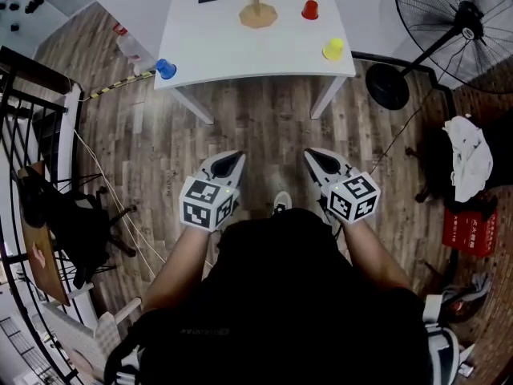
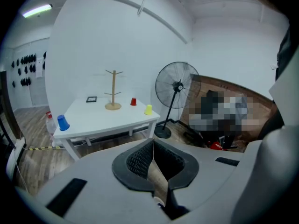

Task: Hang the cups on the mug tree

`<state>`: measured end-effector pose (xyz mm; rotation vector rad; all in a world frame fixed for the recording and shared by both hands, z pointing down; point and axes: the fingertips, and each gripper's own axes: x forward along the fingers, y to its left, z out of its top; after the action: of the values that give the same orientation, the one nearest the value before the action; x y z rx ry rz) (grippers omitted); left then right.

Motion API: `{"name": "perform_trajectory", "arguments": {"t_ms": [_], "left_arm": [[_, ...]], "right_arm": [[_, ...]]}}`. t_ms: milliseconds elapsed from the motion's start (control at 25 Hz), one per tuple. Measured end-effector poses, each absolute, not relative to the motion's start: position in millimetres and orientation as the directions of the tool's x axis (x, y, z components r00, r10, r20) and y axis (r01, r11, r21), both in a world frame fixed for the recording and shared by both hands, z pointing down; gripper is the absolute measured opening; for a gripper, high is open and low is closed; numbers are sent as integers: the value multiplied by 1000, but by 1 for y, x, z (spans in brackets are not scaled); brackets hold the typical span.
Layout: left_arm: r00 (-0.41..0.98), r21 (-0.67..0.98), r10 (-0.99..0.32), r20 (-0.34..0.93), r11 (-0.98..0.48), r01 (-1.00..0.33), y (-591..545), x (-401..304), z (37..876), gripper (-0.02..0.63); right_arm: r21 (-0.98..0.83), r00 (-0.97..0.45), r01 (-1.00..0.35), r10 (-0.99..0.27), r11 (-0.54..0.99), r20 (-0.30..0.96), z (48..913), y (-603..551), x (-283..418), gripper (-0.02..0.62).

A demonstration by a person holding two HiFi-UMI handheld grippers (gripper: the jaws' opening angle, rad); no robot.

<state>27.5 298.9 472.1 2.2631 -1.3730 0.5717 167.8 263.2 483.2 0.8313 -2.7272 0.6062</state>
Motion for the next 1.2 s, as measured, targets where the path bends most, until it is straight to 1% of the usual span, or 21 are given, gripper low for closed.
{"name": "perform_trajectory", "arguments": {"t_ms": [600, 800, 1000, 1200], "left_arm": [[400, 127, -731, 552, -401, -907, 258, 37, 466, 18], [400, 135, -724, 562, -397, -908, 251, 26, 475, 18], [413, 138, -730, 544, -408, -903, 227, 14, 479, 18], [439, 145, -725, 531, -433, -890, 186, -2, 481, 18]], "right_arm": [[-328, -827, -553, -458, 766, 326, 481, 224, 169, 8], [-324, -824, -555, -454, 766, 339, 487, 217, 161, 8], [-305, -819, -554, -444, 774, 363, 497, 201, 150, 8], [-273, -802, -576, -470, 770, 368, 495, 159, 133, 8]]}}
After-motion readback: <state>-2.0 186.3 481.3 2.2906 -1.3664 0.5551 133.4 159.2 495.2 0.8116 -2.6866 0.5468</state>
